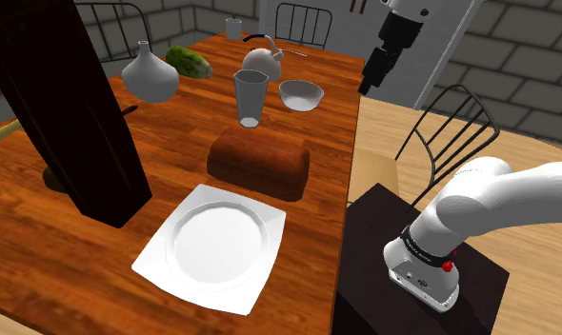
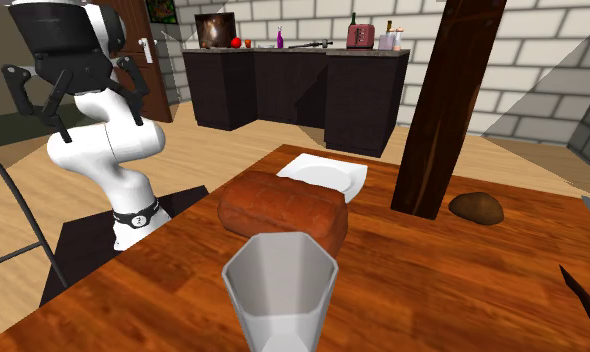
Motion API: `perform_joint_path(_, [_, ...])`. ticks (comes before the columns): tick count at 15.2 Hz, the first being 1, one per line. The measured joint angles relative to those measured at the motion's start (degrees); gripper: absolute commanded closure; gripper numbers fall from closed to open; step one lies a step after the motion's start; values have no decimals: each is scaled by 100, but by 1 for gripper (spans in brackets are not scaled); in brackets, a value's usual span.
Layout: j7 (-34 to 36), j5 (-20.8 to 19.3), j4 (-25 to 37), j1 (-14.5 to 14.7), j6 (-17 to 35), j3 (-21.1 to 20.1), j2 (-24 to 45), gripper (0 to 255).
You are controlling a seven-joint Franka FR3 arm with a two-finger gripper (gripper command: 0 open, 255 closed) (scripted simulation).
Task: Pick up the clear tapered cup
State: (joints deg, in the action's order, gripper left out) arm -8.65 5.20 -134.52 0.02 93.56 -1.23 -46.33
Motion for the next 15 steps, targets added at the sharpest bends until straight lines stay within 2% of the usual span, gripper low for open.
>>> perform_joint_path(4, [104, 48, 195, -8, 228, -67, 428, 0])
perform_joint_path(10, [459, 156, 914, -23, 792, -290, 1720, 0])
perform_joint_path(15, [802, 164, 1754, -30, 1086, -467, 2854, 0])
